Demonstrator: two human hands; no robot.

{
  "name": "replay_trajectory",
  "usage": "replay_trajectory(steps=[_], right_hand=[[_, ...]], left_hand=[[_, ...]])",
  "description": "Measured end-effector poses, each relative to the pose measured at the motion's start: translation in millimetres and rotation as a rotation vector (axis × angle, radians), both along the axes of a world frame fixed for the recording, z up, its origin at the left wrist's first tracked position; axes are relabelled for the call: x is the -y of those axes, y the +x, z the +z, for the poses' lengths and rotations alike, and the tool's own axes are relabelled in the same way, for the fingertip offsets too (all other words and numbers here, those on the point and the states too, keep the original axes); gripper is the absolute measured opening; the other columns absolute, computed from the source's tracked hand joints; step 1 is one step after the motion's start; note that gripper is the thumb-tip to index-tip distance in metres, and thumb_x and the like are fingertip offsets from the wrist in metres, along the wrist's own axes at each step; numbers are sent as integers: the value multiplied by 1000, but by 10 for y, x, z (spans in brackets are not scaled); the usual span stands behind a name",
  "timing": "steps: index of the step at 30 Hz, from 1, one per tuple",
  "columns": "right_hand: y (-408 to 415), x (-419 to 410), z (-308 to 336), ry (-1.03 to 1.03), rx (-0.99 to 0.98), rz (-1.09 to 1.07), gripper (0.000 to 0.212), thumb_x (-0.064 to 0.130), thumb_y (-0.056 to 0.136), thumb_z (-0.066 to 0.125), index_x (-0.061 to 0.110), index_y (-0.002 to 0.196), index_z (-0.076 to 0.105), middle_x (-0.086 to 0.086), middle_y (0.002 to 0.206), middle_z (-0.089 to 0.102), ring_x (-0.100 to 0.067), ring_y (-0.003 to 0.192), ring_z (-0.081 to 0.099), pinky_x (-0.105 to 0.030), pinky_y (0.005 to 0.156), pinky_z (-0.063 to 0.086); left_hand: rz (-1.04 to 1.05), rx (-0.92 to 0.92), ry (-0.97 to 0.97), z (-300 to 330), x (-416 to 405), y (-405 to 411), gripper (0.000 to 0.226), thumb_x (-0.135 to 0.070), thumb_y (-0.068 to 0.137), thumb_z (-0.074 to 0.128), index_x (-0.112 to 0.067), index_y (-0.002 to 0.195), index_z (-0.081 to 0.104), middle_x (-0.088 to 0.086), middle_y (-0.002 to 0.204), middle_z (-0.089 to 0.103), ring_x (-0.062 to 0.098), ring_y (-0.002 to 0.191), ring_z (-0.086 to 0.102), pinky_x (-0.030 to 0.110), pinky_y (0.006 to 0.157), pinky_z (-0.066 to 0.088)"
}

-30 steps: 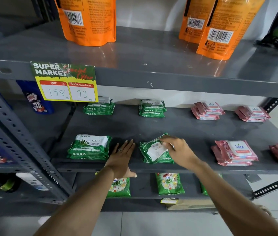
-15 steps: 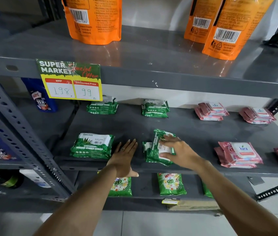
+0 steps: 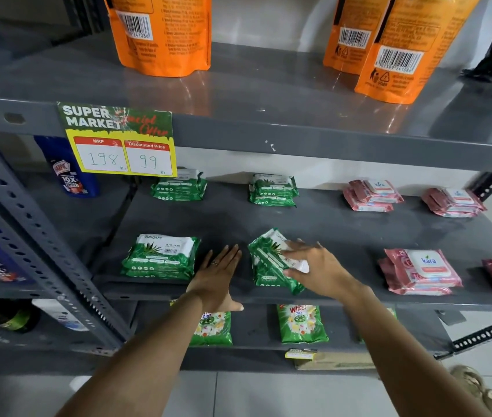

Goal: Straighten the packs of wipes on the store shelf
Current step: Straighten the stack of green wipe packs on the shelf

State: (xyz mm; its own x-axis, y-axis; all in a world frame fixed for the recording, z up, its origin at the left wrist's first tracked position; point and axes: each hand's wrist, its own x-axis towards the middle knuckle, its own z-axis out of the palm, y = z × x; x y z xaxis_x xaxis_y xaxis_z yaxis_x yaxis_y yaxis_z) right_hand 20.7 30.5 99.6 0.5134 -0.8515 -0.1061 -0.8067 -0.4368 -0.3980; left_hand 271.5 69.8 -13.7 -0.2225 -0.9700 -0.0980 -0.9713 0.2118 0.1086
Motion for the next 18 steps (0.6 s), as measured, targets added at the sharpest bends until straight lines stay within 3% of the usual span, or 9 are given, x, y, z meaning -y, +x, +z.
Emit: replay_trajectory(steps=[2, 4, 6, 12, 18], right_hand=[[58, -8, 11, -70, 50, -74, 49, 42, 86, 63, 22, 130, 57, 0, 146, 47, -19, 134, 43, -39, 113, 31], [210, -55, 30, -122, 95, -210, 53, 48, 82, 65, 17, 125, 59, -2, 130, 62, -27, 115, 60, -37, 95, 48], [288, -102, 1, -109, 34, -234, 56, 46, 82, 66, 15, 127, 56, -8, 122, 66, -31, 107, 63, -38, 88, 51], [129, -34, 23, 64, 92, -74, 54, 28, 85, 69, 22, 135, 50, 0, 145, 48, -20, 132, 47, -34, 111, 34], [72, 27, -2, 108, 148, -7, 53, 13, 86, 67, 26, 134, 52, -1, 152, 37, -17, 143, 28, -37, 118, 21]], left_hand=[[9, -23, -26, 6, -5, -12, 133, -78, 62, 63, -15, 152, -11, -8, 157, -23, 9, 141, -27, 40, 116, -14], [11, -39, -31, 17, -1, -14, 133, -77, 60, 66, -14, 152, -7, -7, 158, -20, 8, 141, -25, 39, 116, -14], [8, -35, -24, 19, -9, -23, 133, -77, 61, 66, -14, 152, -8, -7, 158, -21, 8, 141, -26, 40, 116, -13], [7, -6, -30, 2, -6, -12, 132, -80, 62, 63, -15, 152, -10, -6, 160, -18, 9, 140, -24, 41, 117, -12], [11, -1, -18, 2, -12, -19, 130, -80, 65, 60, -16, 151, -13, -8, 157, -23, 8, 139, -28, 39, 115, -17]])
